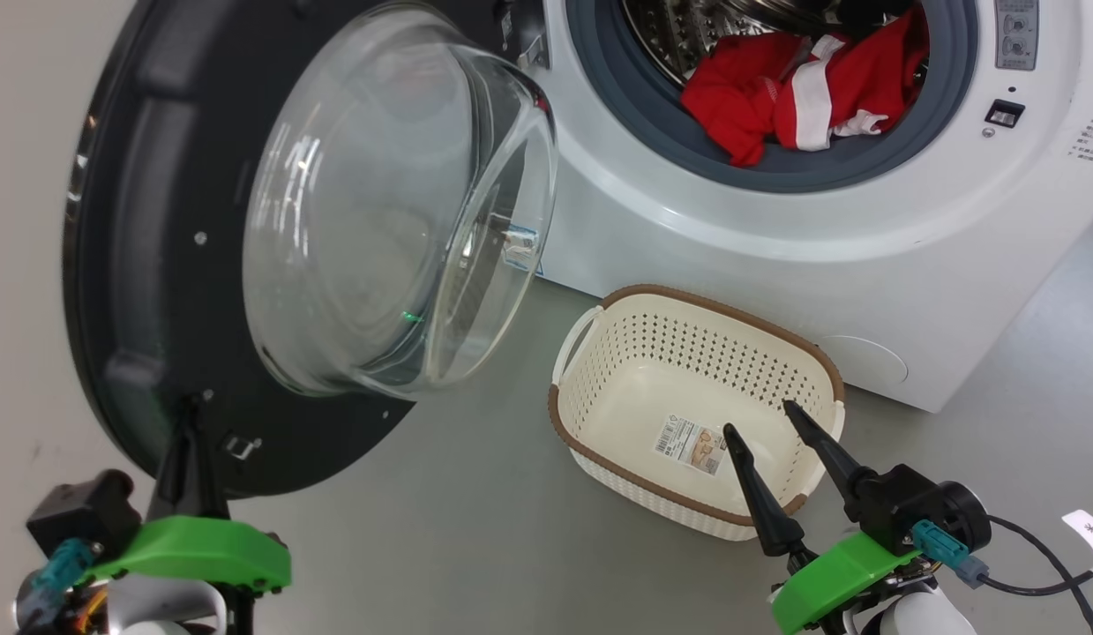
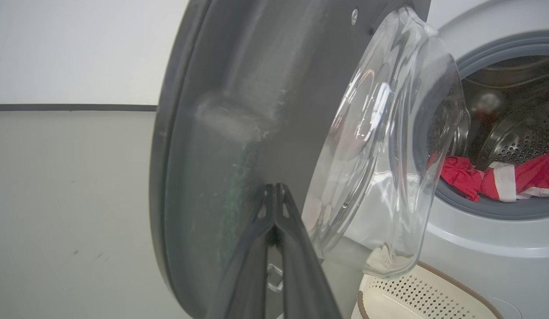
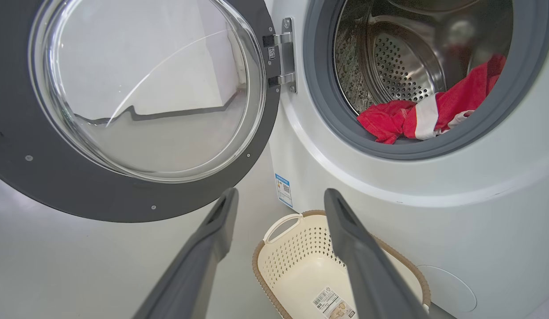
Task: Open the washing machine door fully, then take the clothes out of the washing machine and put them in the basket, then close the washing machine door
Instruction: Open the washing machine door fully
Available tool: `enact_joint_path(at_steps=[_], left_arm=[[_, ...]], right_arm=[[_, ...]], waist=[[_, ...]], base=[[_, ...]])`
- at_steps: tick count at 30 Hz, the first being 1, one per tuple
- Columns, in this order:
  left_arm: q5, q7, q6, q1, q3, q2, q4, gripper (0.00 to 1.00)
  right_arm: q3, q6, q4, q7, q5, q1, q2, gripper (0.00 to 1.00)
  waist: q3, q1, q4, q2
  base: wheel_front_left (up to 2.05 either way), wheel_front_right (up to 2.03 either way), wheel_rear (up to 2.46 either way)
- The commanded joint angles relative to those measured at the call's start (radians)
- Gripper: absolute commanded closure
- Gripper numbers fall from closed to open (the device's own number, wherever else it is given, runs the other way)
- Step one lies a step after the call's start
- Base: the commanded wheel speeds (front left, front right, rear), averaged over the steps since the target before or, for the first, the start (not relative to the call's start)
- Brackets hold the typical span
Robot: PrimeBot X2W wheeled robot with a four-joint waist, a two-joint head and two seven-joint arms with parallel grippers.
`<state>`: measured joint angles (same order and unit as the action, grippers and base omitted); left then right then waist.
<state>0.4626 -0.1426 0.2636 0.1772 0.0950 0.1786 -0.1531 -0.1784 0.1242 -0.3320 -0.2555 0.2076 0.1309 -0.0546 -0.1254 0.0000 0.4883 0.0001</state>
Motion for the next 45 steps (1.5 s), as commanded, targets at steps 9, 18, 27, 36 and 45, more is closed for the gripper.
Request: enact_joint_path(at_steps=[9,18,27,36,45], left_arm=[[0.035,-0.038,-0.013,0.107,-0.089,0.060,-0.087,1.00],[0.064,-0.090,-0.036,0.209,-0.137,0.076,-0.229,1.00],[0.057,-0.117,-0.068,0.281,-0.185,0.087,-0.345,1.00],[0.011,-0.119,-0.101,0.327,-0.273,0.079,-0.400,1.00],[-0.049,-0.119,-0.151,0.333,-0.371,0.050,-0.415,1.00]], right_arm=[[-0.026,0.007,0.018,-0.006,-0.025,0.029,0.004,0.00],[-0.011,0.007,0.027,-0.006,-0.043,0.035,-0.003,0.00],[-0.019,0.007,0.036,-0.006,-0.051,0.057,-0.020,0.00],[-0.027,0.007,0.037,-0.006,-0.052,0.059,-0.030,0.00],[-0.030,0.007,0.036,-0.006,-0.052,0.066,-0.033,0.00]], waist=[[-0.016,0.0000,-0.003,-0.0001],[-0.046,0.0000,-0.010,-0.0001],[-0.084,0.0000,-0.022,-0.0001],[-0.104,0.0000,-0.033,-0.0001],[-0.114,0.0000,-0.041,-0.0001]], base=[[0.00,0.00,0.00],[0.00,0.00,0.00],[0.00,0.00,0.00],[0.00,0.00,0.00],[0.00,0.00,0.00]])
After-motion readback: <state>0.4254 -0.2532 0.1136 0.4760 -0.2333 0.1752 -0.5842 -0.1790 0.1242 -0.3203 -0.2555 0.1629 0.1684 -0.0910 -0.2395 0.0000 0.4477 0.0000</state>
